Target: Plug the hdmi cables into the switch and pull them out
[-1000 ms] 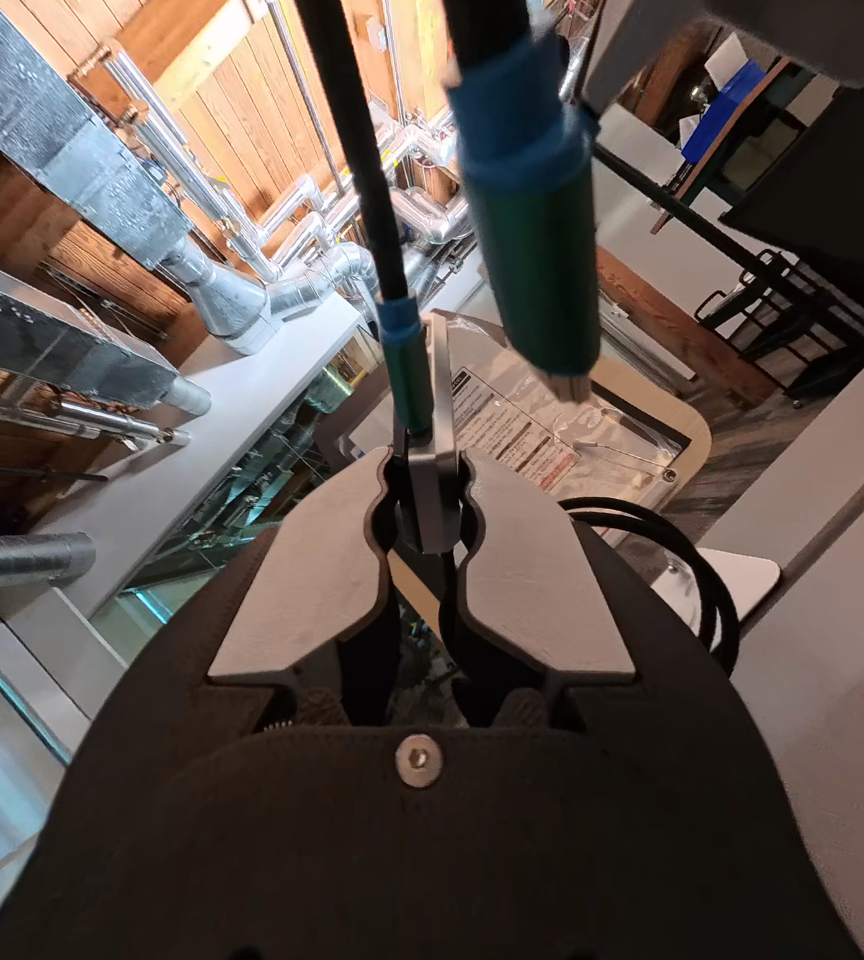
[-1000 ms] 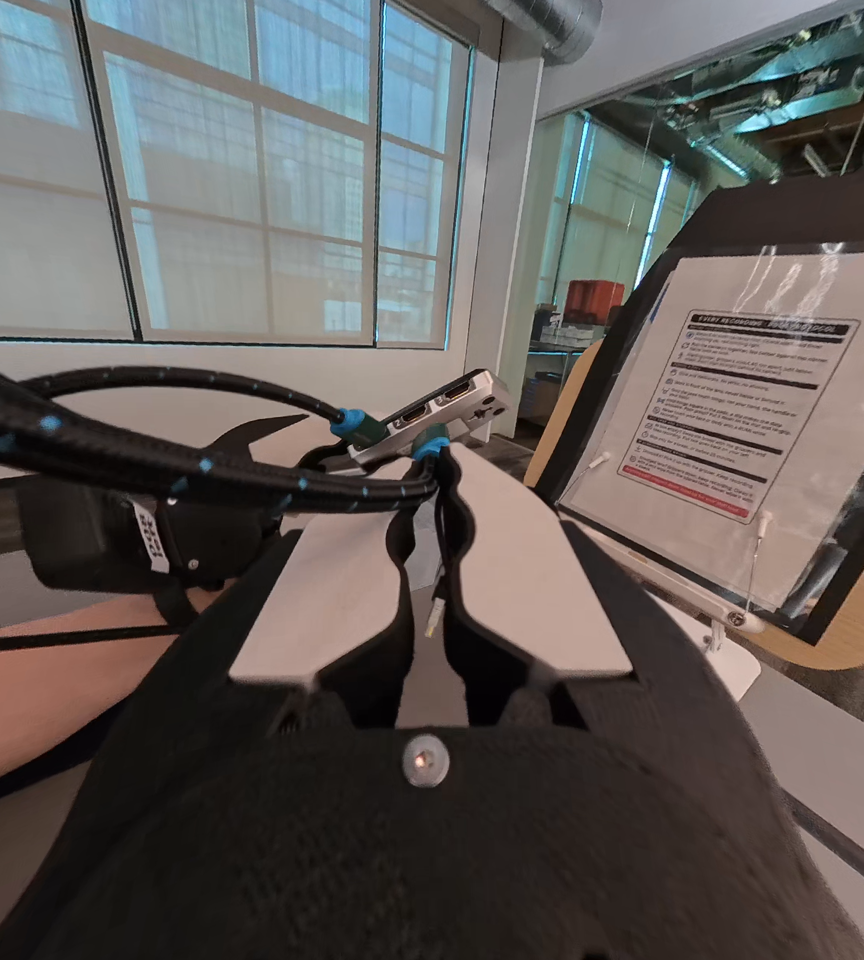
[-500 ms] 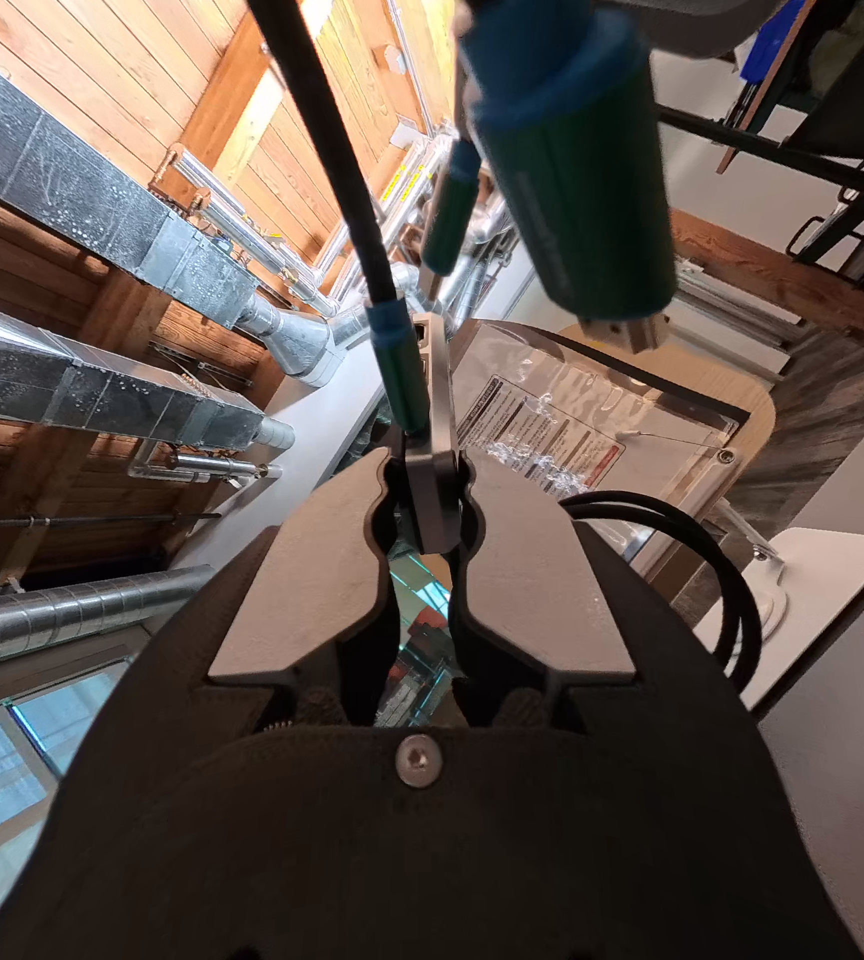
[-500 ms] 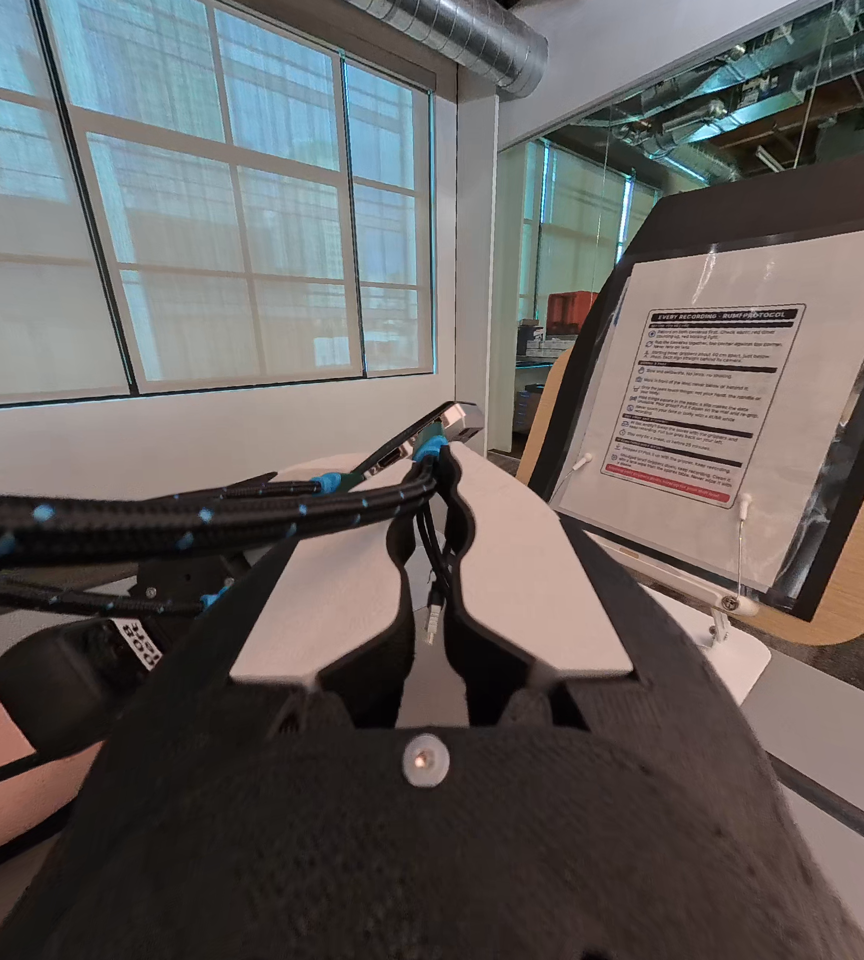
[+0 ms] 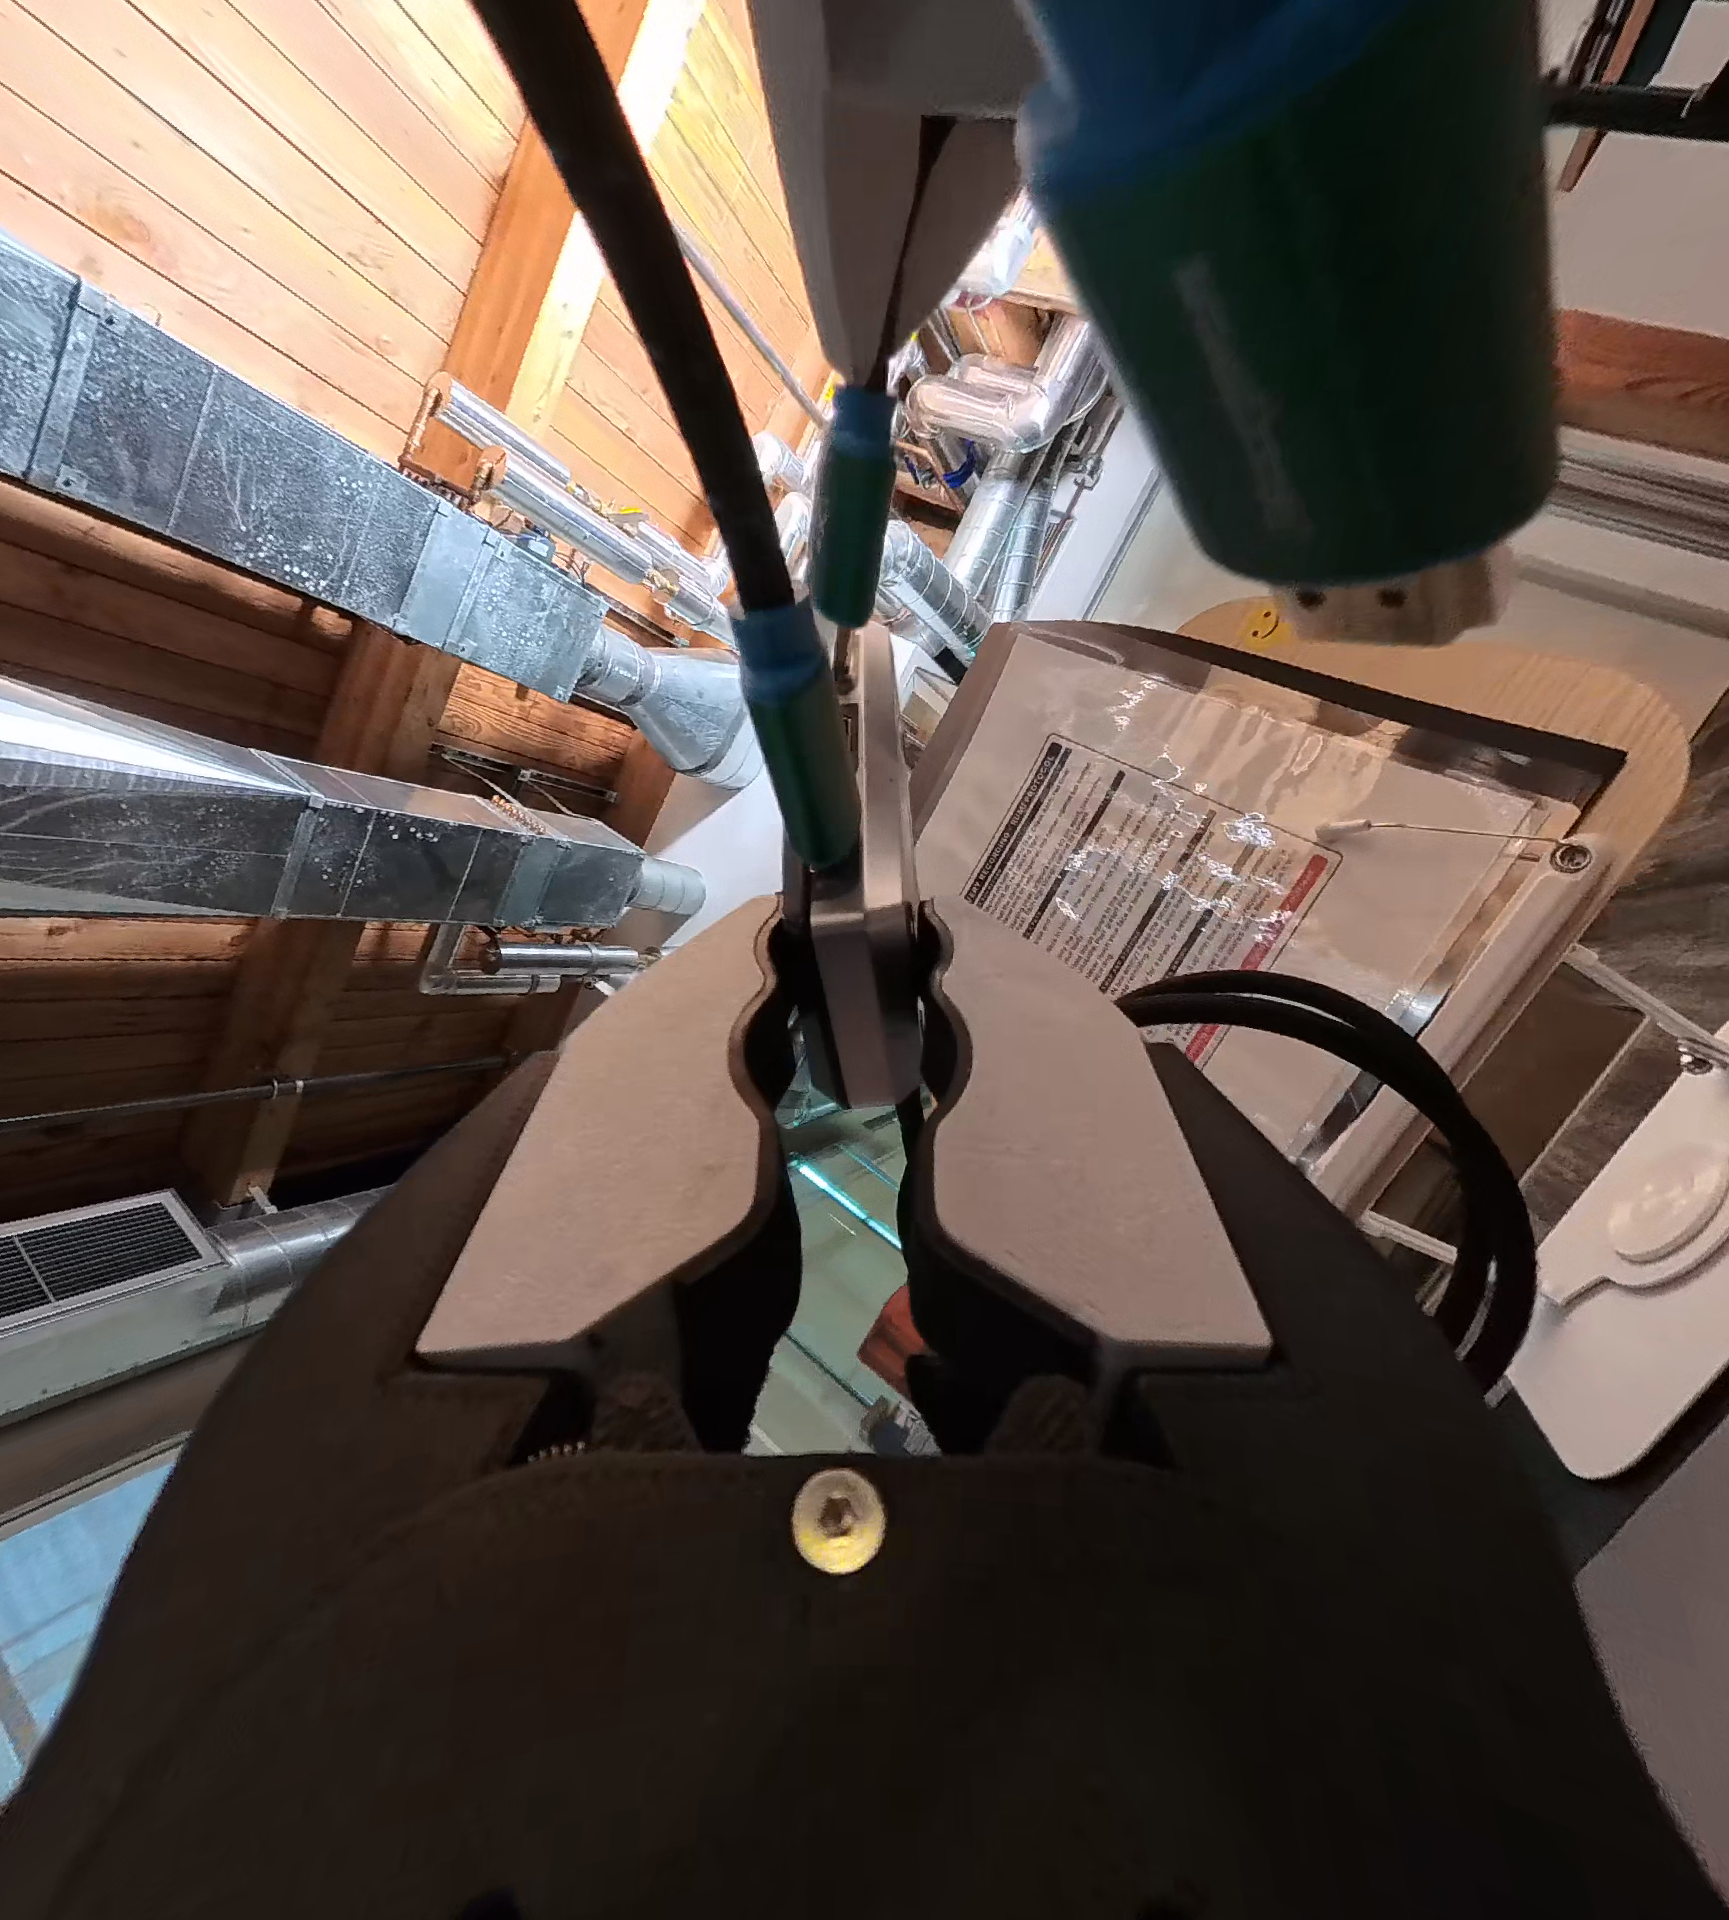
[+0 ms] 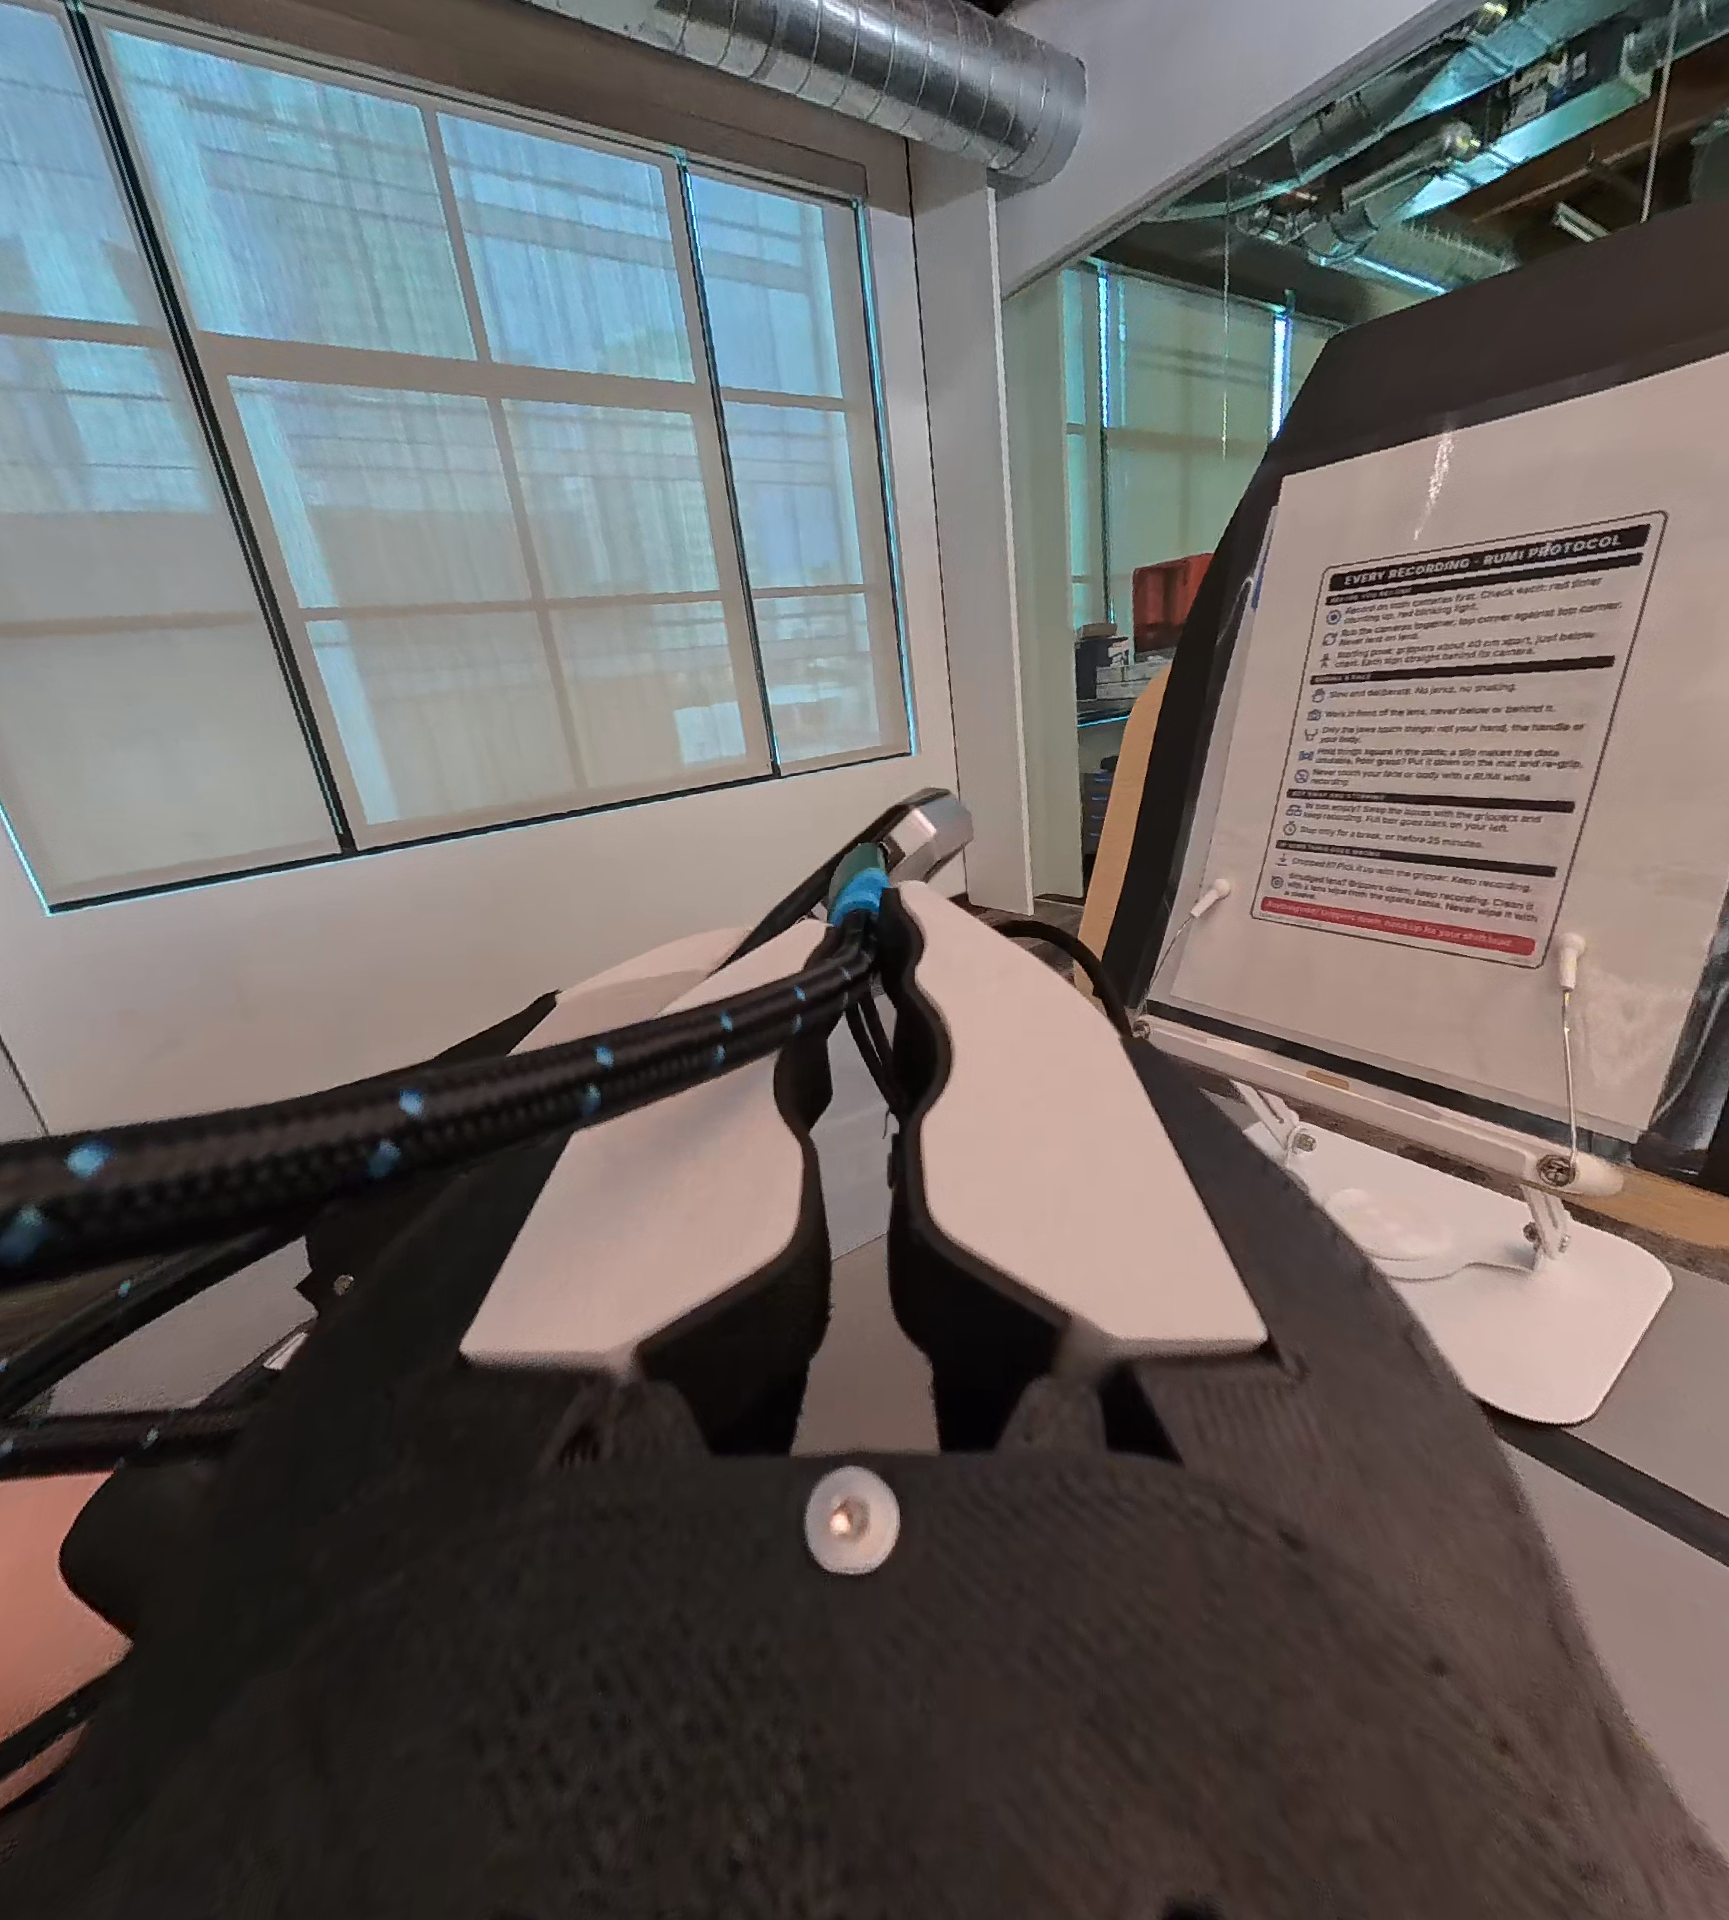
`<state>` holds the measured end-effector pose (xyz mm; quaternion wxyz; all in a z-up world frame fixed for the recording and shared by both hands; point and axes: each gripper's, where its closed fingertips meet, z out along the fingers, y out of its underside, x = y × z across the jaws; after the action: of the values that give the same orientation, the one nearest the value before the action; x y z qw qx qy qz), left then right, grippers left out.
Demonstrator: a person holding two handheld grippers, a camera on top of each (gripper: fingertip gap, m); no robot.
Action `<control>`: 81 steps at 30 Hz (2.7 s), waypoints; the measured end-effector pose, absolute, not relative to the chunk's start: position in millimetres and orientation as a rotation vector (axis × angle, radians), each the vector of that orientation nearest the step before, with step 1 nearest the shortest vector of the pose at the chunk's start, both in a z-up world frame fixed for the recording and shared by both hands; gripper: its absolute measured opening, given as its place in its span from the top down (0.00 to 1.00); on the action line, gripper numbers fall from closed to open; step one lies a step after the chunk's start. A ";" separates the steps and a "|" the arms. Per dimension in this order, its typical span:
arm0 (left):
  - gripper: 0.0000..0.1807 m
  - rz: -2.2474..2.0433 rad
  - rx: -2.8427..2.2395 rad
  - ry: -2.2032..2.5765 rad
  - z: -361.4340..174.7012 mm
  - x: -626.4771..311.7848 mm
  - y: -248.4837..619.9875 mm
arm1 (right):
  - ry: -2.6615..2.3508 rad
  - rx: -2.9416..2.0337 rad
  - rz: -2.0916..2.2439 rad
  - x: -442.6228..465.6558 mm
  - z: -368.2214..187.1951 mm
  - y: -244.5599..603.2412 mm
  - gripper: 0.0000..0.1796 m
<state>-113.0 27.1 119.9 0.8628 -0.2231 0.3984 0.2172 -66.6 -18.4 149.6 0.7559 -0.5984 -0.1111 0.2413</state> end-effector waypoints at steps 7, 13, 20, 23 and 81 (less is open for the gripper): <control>0.89 0.492 -0.458 0.821 121.5 -113.2 25.3 | -0.218 -1.298 0.556 -64.1 149.6 -17.8 0.96; 0.89 0.569 -0.415 0.806 123.8 -113.2 22.0 | -0.153 -1.282 0.714 -60.4 149.9 -17.4 0.96; 0.89 0.639 -0.367 0.798 124.3 -111.9 18.5 | -0.123 -1.268 0.787 -58.4 152.1 -18.7 0.96; 0.89 0.667 -0.349 0.788 127.4 -113.0 15.8 | -0.094 -1.250 0.864 -57.6 153.0 -19.5 0.97; 0.89 1.033 0.052 1.119 73.5 -104.8 32.7 | 0.313 -1.343 1.733 -39.6 67.7 37.2 0.97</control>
<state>-104.8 32.7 73.5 0.7235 0.0234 0.5070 0.4678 -39.6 37.2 67.7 0.4471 -0.5424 0.1264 0.7000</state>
